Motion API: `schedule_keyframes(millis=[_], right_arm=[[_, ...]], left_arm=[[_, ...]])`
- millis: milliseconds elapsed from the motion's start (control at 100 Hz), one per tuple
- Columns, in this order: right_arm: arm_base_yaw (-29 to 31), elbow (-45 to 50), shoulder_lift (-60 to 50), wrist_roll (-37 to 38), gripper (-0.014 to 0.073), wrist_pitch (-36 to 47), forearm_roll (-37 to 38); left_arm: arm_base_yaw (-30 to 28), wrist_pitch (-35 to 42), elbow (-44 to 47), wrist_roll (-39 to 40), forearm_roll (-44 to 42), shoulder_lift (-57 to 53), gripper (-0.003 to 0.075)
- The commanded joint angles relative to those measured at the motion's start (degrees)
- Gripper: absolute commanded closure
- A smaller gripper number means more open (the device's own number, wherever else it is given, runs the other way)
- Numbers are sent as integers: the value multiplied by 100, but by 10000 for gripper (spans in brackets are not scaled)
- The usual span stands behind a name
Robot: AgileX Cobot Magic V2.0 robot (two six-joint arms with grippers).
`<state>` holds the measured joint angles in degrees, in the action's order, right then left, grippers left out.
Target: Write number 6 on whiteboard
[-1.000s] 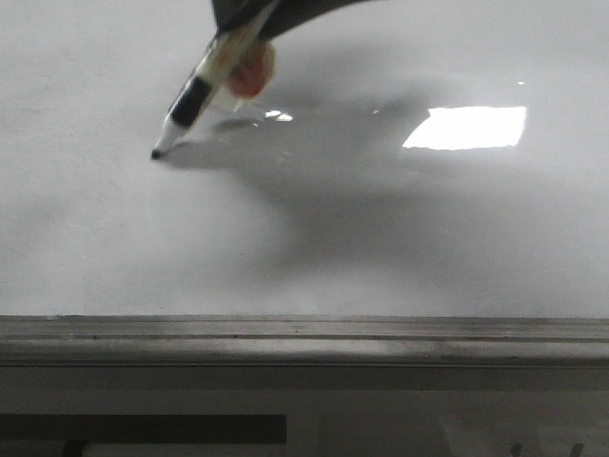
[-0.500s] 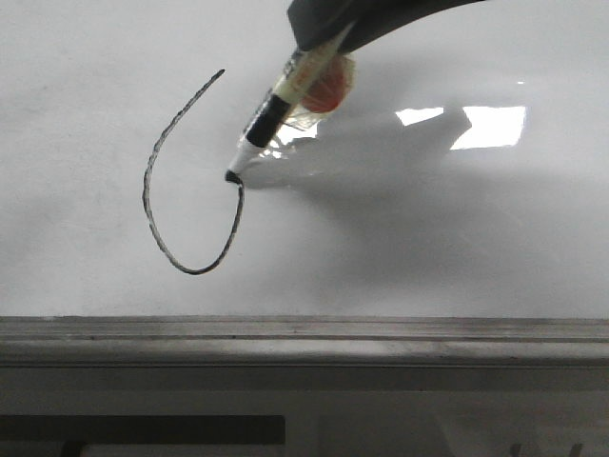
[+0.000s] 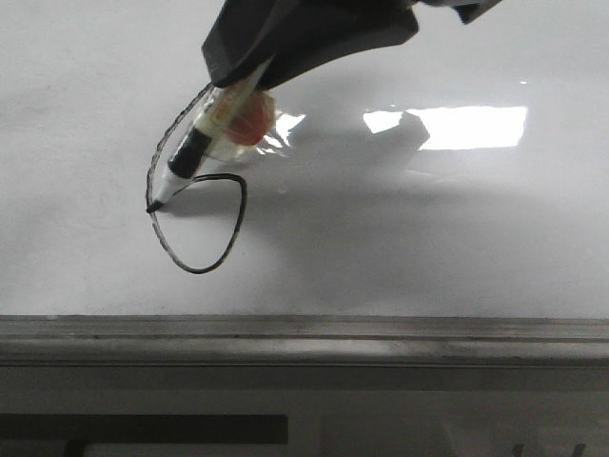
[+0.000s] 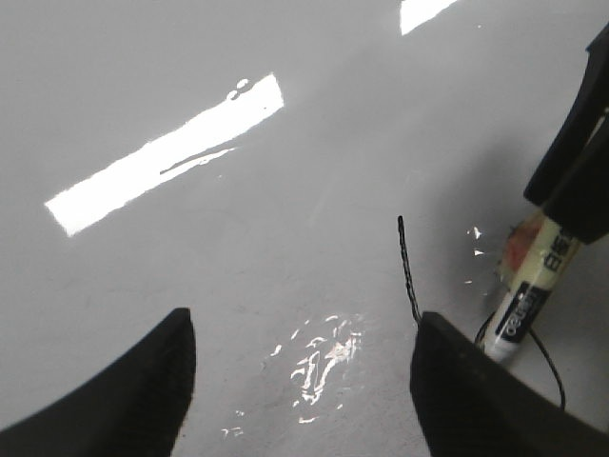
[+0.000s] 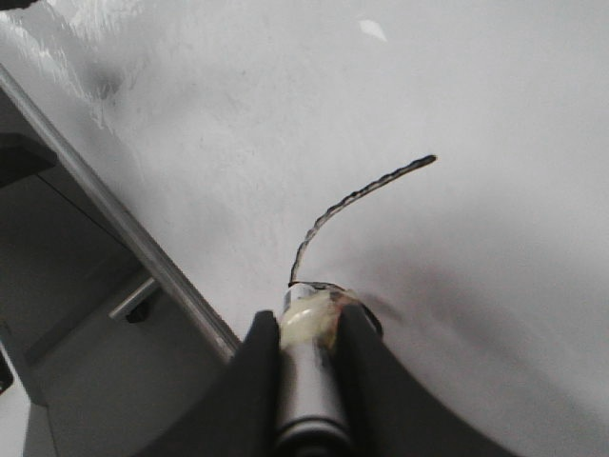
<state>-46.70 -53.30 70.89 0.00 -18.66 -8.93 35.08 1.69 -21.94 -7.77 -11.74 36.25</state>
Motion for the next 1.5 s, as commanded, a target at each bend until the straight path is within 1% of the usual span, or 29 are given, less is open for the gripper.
schedule_keyframes(millis=[0, 110, 220, 320, 390, 600, 690, 760, 830, 880, 950, 970, 1080, 1270, 1320, 1370, 1410, 1420, 1440, 1450, 1490], right_arm=[[-108, -129, -407, -75, 657, 285, 265], [-238, -129, -608, -75, 657, 20, 265], [-244, -129, -595, -75, 657, -301, 265], [-258, -120, -595, -75, 657, -327, 249], [-319, -120, -595, -75, 657, -283, 219], [-603, -120, -595, -75, 657, -261, 216], [-603, -120, -595, -75, 657, -271, 216], [-603, -120, -595, -75, 657, -306, 183], [-603, -120, -595, -75, 657, -342, 158], [-603, -117, -595, -75, 657, -356, 146], [-603, -107, -595, -75, 657, -356, 81], [-603, -107, -595, -75, 657, -356, 57], [-603, -107, -595, -75, 657, -367, 31], [-603, -107, -595, -75, 657, -378, 18], [-603, -107, -595, -75, 657, -378, 18], [-603, -107, -595, -75, 657, -387, 6], [-603, -107, -595, -75, 657, -387, 6], [-603, -107, -595, -75, 657, -387, 6], [-603, -107, -595, -75, 657, -387, 6], [-603, -107, -595, -75, 657, -387, 6], [-603, -107, -595, -75, 657, -387, 6]], left_arm=[[216, 417, -190, 70, 73, 5, 272], [791, 391, -190, 70, 33, 184, 272], [1415, 391, -190, 70, -145, 531, 272], [1760, 562, -190, 70, -304, 911, 272], [1847, 721, -190, 70, -331, 1174, 272], [1847, 1194, -190, 70, -331, 1749, 272], [1847, 1243, -190, 70, -331, 1836, 272], [1847, 1243, -190, 70, -281, 1846, 288], [1847, 1329, -190, 70, -242, 1846, 330], [1847, 1387, -190, 70, -233, 1846, 383], [1847, 1413, -190, 70, -219, 1846, 503], [1847, 1413, -190, 70, -219, 1846, 557], [1847, 1413, -190, 70, -204, 1884, 743], [1847, 1413, -190, 70, -67, 1911, 736], [1847, 1383, -190, 70, -30, 1911, 707], [1847, 1371, -190, 70, -21, 1911, 637], [1847, 1367, -190, 70, 8, 1911, 551], [1847, 1367, -190, 70, 10, 1911, 519], [1847, 1367, -190, 70, 35, 1911, 489], [1847, 1367, -190, 70, 36, 1911, 458], [1847, 1367, -190, 70, 61, 1911, 377]])
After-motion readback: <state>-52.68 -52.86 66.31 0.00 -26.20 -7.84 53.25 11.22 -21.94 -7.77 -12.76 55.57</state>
